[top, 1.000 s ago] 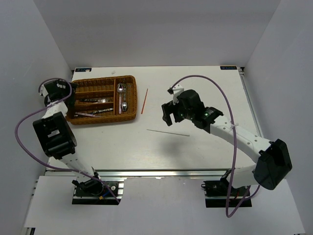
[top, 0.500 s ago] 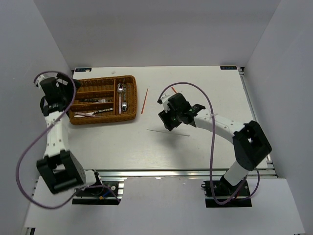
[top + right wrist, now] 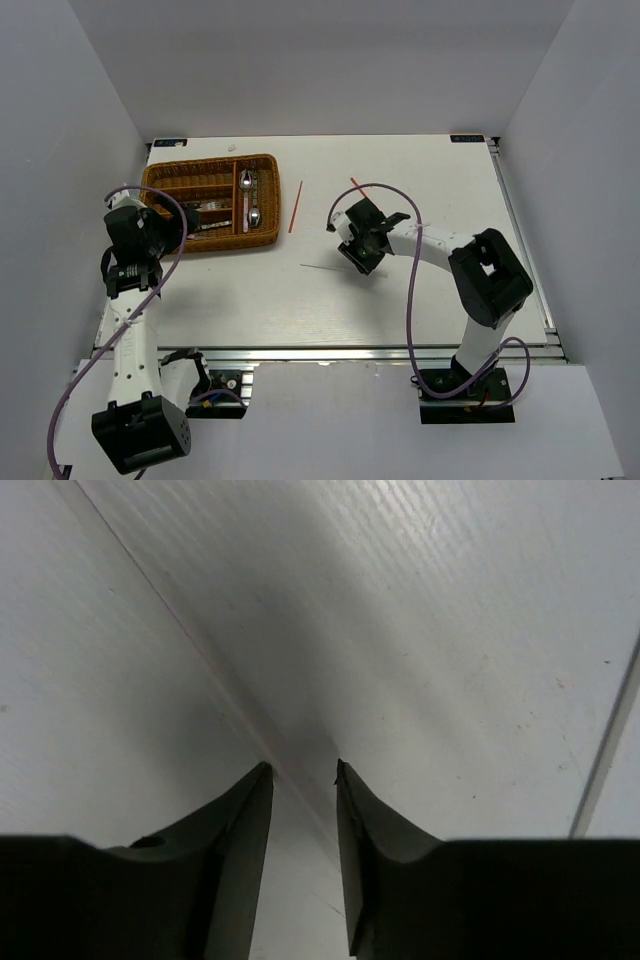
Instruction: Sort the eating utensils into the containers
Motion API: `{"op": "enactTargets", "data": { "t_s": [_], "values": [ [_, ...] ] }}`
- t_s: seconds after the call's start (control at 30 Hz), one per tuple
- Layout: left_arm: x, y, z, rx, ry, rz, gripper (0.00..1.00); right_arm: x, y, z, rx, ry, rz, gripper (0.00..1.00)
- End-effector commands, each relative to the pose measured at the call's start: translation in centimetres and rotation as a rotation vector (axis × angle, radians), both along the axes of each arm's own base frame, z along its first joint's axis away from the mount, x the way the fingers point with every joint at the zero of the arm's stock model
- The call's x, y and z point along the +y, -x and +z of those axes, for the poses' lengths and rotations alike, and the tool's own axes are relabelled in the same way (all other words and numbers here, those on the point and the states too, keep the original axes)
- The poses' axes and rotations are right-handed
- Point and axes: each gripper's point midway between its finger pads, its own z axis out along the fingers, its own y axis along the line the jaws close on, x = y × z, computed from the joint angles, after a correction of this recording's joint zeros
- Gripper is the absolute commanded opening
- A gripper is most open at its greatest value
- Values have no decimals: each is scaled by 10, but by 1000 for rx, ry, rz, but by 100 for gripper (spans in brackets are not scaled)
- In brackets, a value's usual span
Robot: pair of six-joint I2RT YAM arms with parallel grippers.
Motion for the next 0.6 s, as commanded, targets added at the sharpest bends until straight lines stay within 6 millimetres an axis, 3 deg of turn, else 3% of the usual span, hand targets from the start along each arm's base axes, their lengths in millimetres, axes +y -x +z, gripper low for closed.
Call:
{"op": "enactTargets", "data": {
  "t_s": [0.0, 0.27, 0.3, 0.4, 0.5, 0.57],
  "values": [
    [-14, 13, -4, 13, -18, -74, 98, -12, 10, -21, 95, 3, 12, 36],
    [-21, 17, -14, 24, 0, -104, 98, -21, 27, -46, 169, 21, -21, 32],
    [-22, 17, -14, 26, 2, -107, 98, -23, 27, -51, 173, 35, -29, 28],
    [-24, 20, -15, 25, 11, -111, 98, -28, 27, -60, 175, 65, -64, 0],
    [-30, 24, -13, 13, 41, -121, 98, -39, 19, -58, 119, 104, -134, 0],
    [-39, 27, -2, -33, 74, -143, 98, -40, 14, -40, 73, 84, -177, 0]
  ]
}}
